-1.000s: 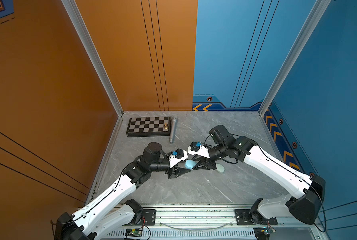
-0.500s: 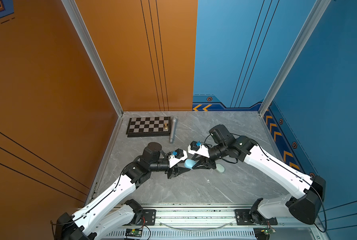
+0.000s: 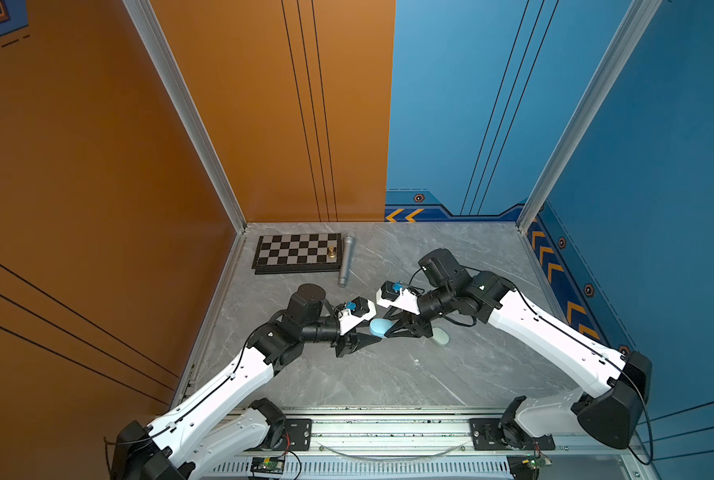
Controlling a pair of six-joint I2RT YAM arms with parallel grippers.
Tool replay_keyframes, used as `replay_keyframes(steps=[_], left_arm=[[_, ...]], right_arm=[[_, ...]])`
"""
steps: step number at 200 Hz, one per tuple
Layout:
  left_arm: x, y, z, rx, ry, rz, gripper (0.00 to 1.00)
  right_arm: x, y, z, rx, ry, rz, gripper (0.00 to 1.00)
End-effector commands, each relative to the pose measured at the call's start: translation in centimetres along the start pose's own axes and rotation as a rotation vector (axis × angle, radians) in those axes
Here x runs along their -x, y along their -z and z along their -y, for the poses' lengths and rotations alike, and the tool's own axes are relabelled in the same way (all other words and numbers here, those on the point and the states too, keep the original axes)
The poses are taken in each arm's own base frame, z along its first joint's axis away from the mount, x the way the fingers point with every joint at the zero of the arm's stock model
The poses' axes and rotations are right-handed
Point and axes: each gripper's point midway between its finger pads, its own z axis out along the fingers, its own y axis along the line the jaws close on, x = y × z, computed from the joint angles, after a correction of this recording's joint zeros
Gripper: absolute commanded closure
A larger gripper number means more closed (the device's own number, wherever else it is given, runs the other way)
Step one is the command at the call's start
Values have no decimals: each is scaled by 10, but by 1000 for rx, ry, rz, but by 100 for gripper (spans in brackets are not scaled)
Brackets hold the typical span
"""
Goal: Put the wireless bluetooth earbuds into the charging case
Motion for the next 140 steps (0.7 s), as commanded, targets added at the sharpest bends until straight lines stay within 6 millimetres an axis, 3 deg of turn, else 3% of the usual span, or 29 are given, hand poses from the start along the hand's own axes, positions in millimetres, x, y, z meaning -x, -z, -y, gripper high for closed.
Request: replay_keyframes(steps=[1,63,98,140], left_arm=[[18,1,2,-18,-45,52,59],[18,3,-6,38,-78,45,100],[20,3,-9,56,-78,56,100],[22,4,-11,66,-74,64,100]], right_arm=[[16,0,4,-17,14,46,87],[17,1,7,-5,-28,56,84],[14,0,10,-8,-65,51,81],[10,-3,14,-18,-87,36,71]])
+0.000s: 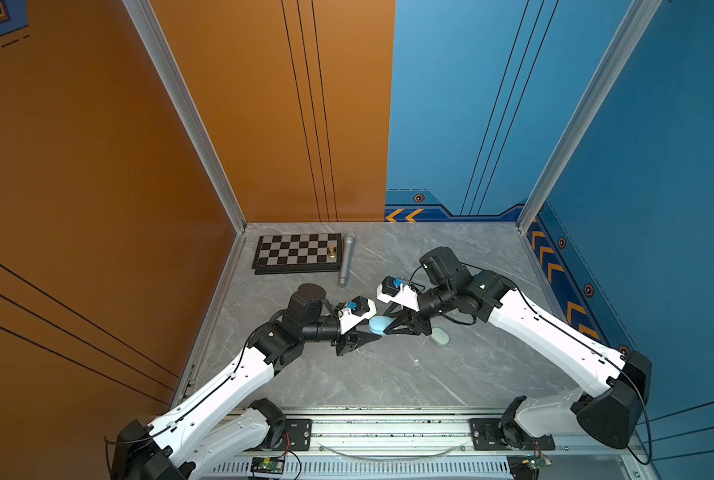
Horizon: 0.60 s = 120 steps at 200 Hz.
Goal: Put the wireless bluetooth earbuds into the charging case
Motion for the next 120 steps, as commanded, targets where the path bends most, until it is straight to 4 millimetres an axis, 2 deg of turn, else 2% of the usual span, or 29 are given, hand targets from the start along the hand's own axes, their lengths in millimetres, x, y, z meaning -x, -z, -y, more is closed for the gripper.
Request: replay_keyframes(steps=[1,58,120], left_arm=[[23,4,-5,31,-58,70,100],[22,6,-4,34,-54,68,100],[21,6,-4,34,-50,66,100]], right_arm=[[7,-4,7,-9,-34,16,71],[3,-4,20,-69,-38,-4,62],[14,2,33,-117,-87,44,57]])
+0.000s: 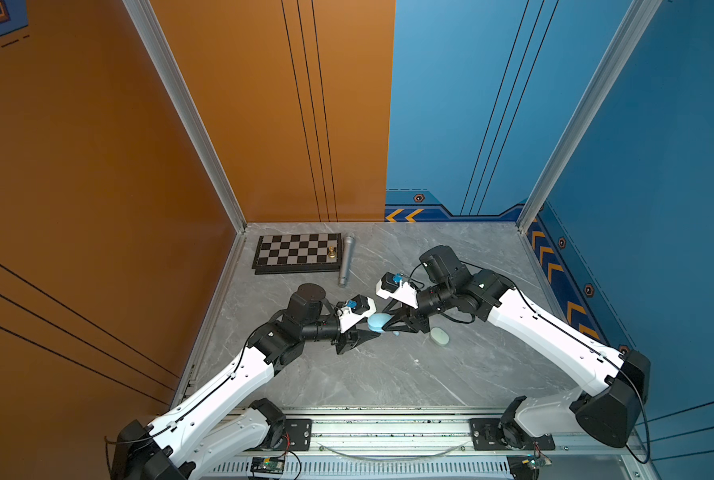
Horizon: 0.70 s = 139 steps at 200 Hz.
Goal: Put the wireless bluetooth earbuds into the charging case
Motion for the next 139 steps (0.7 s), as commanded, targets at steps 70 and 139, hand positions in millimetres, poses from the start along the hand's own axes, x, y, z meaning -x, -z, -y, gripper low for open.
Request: replay_keyframes(steps=[70,139], left_arm=[[24,7,3,2,-48,81,100],[26,7,-2,40,-48,85,100]], right_arm=[[11,0,33,-134,-84,42,51],[5,-4,41,-165,-85,26,0]])
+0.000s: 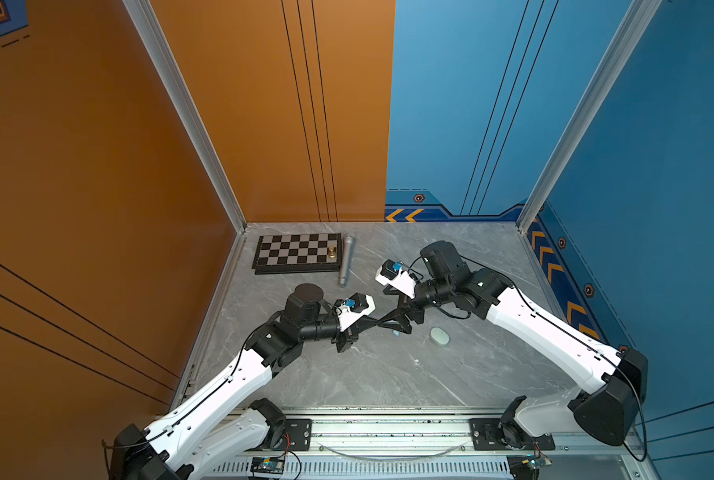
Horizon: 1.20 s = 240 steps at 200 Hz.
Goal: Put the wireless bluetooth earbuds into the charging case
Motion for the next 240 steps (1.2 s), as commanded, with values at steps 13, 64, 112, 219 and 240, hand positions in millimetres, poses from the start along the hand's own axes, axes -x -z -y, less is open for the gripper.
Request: replay_keyframes(steps=[13,64,112,219,240], left_arm=[[12,3,-4,32,-14,42,100],[4,17,-44,292,14,27,88],[50,53,-94,598,70,170,1],[63,48,-80,437,103,66,4],[46,44,-72,412,124,9,6]], right_arm=[[-1,-3,14,-63,-10,4,0],[26,41,75,-287,-226,197,0],[37,111,177,-241,-897,660,0],[-98,104,152,-534,-813,42,3],[-132,94,136,-591,-751,-223,11]])
